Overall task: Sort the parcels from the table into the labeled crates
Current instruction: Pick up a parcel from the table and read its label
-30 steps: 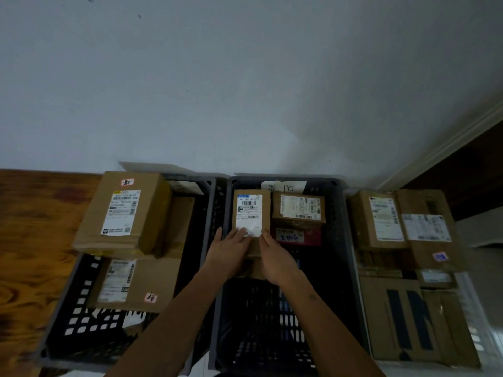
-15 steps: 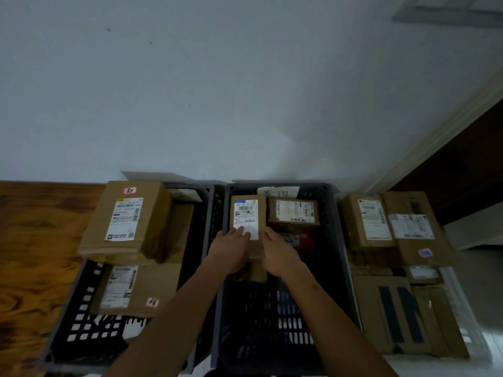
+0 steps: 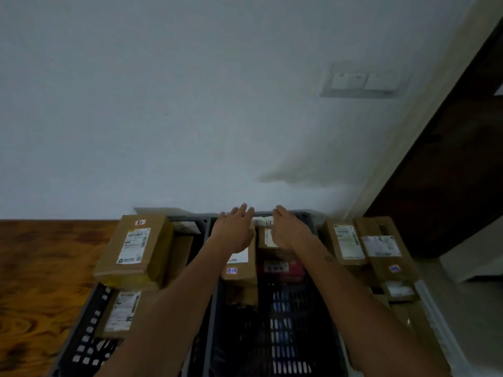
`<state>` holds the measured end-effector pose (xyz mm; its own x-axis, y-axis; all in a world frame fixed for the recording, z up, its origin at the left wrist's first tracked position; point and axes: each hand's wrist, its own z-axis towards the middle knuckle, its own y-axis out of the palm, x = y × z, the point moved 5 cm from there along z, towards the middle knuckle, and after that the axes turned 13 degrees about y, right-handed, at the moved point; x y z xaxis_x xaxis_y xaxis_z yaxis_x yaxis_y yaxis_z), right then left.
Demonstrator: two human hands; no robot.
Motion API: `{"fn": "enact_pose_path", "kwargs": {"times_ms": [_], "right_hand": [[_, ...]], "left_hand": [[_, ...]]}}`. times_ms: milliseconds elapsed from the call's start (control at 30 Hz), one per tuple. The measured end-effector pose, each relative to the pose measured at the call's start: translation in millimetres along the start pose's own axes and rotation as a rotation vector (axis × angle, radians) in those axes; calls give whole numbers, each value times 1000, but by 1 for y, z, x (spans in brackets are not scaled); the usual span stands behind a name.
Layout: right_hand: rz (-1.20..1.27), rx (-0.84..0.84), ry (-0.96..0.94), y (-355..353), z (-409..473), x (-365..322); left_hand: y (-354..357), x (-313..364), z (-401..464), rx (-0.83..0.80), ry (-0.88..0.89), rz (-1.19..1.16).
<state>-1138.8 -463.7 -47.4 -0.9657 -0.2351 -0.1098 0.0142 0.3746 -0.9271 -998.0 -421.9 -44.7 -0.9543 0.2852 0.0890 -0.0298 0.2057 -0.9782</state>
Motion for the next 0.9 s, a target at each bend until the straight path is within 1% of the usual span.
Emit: {"fn": "enact_pose_path", "kwargs": {"times_ms": [267, 400, 667, 900], "right_hand": [[47, 224, -31, -129, -61, 6], [59, 312, -71, -175, -103, -1], [40, 448, -125, -236, -171, -5], [33, 474, -161, -253, -204, -23]], "left_hand": [[-119, 38, -38, 136, -67, 127], [-177, 57, -65, 211, -100, 171], [-245, 96, -106, 317, -137, 237], [-270, 103, -139, 352, -173, 248]]}}
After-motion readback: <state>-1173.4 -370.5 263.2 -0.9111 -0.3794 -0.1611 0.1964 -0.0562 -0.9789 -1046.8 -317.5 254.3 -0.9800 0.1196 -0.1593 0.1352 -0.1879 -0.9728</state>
